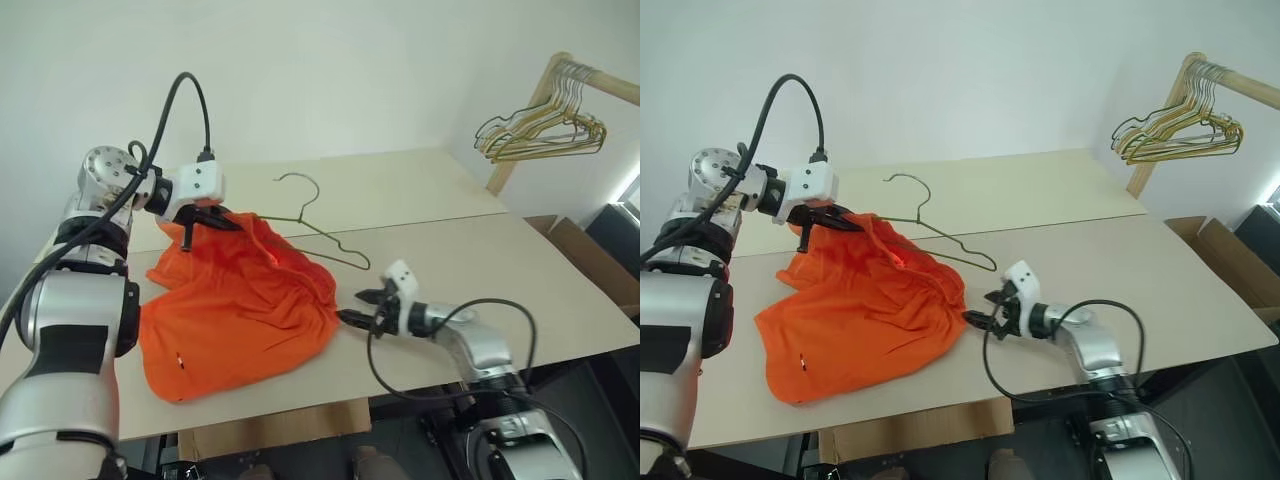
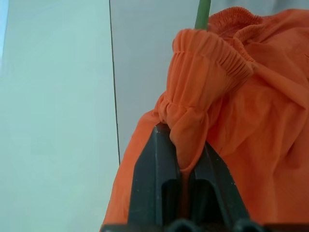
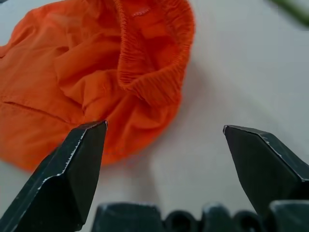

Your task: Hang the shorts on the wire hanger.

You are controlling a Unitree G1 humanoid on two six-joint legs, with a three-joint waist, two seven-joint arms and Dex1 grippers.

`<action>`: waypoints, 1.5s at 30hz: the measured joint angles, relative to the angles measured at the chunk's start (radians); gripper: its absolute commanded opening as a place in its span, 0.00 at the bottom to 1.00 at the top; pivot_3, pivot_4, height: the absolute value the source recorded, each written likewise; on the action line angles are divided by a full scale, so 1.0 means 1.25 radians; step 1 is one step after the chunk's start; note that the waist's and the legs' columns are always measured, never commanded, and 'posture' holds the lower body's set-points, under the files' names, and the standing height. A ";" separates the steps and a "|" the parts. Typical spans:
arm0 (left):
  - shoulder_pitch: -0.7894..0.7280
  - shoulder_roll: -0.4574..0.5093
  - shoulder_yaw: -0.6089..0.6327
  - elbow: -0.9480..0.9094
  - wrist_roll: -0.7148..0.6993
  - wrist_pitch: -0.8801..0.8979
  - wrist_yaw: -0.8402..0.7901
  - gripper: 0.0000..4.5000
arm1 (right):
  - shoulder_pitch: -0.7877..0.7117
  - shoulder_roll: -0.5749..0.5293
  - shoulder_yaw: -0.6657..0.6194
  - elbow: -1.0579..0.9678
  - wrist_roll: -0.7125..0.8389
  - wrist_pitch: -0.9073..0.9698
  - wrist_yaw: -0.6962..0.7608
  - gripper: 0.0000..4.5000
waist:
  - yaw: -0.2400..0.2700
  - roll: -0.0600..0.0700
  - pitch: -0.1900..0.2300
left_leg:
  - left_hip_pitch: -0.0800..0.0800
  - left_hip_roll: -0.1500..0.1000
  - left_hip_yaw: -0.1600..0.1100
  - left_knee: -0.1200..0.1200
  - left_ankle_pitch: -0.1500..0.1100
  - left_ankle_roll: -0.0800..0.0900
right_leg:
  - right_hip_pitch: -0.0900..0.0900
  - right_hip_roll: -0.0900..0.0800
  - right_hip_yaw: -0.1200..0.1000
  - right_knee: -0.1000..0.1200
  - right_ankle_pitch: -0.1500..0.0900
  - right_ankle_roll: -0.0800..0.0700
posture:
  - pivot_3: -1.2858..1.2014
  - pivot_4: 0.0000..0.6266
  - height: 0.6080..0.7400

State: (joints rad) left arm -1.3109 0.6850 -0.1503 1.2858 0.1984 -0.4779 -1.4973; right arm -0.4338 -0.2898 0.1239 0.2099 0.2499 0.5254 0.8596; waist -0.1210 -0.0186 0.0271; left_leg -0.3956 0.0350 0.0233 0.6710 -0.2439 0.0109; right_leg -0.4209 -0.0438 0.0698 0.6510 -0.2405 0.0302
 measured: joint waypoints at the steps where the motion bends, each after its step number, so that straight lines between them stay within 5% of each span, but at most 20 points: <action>1: -0.001 0.003 0.001 -0.001 0.000 0.000 0.000 0.00 | -0.007 0.005 0.002 0.010 0.000 -0.002 0.001 0.99 | 0.001 0.000 0.000 | 0.000 0.000 0.000 0.000 0.000 0.000 | 0.000 0.000 0.000 0.000 0.000 0.000 | 0.50 0.00 1.00; 11: -0.007 0.011 0.013 -0.003 -0.003 0.000 -0.001 0.00 | -0.057 0.054 0.010 0.144 0.009 -0.039 0.020 0.99 | 0.001 0.000 0.000 | -0.002 0.000 -0.002 0.004 0.000 0.000 | 0.000 0.000 -0.001 0.001 0.001 0.001 | 0.51 0.00 1.00; 25: -0.006 0.011 0.019 -0.004 -0.006 0.001 0.013 0.00 | -0.096 0.061 -0.021 0.194 0.052 0.014 0.036 0.00 | 0.000 0.000 0.000 | -0.002 0.000 -0.002 0.004 0.000 0.000 | -0.001 0.000 -0.001 0.005 0.000 0.001 | 0.51 0.00 1.00; 35: 0.017 0.013 0.049 -0.008 -0.044 0.007 -0.033 0.00 | -0.091 0.027 -0.034 0.185 0.059 0.053 0.019 0.00 | 0.000 0.000 0.000 | -0.002 0.000 -0.002 0.004 0.000 0.000 | -0.001 0.000 -0.001 0.005 0.000 0.001 | 0.51 0.00 1.00; 45: 0.030 0.048 -0.003 -0.069 -0.096 -0.037 -0.090 0.00 | -0.153 -0.119 -0.120 0.216 0.126 0.128 0.079 0.00 | 0.004 0.000 0.000 | -0.002 0.000 -0.002 0.004 0.000 0.001 | -0.001 0.000 -0.001 0.003 0.000 0.001 | 0.51 0.00 1.00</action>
State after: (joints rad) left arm -1.2739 0.7453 -0.1537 1.1989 0.0788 -0.5236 -1.6093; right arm -0.6253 -0.4388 -0.0260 0.4803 0.4074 0.6855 0.9580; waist -0.1166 -0.0187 0.0270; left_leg -0.3980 0.0346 0.0204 0.6766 -0.2444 0.0116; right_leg -0.4216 -0.0441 0.0685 0.6554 -0.2400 0.0313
